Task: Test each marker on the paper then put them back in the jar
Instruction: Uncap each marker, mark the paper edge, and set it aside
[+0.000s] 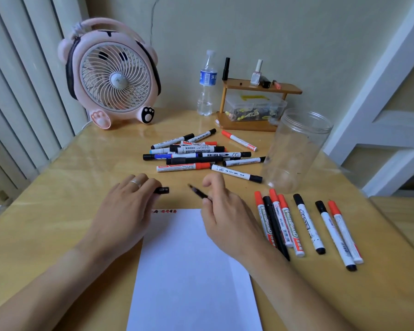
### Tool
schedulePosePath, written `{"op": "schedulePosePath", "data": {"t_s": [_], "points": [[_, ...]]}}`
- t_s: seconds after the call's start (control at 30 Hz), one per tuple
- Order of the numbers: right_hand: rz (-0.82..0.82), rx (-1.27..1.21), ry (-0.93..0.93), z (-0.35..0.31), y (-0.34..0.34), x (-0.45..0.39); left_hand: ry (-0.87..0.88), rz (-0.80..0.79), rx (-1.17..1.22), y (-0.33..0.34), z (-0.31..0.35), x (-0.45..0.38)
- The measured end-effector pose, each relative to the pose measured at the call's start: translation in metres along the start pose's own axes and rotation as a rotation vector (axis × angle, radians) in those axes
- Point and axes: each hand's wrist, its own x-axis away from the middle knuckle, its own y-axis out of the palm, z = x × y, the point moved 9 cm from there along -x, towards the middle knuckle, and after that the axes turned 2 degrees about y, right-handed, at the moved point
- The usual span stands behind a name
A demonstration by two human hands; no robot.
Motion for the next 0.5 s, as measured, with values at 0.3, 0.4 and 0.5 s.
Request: {"op": "schedulePosePath", "data": {"t_s": [0.3, 0.4, 0.5], "points": [[-0.079, -1.272, 0.417, 0.031, 0.015, -0.005, -0.176, -0.089, 0.11, 0.015, -0.02, 0.006], [-0.065, -1.13, 0.387, 0.032, 0.021, -0.01, -0.223, -0.127, 0.191, 0.021, -0.024, 0.006], [0.068, -0.951, 0.457, 0.038, 0.023, -0.011, -0.233, -0.202, 0.255, 0.027, -0.019, 0.011]]}}
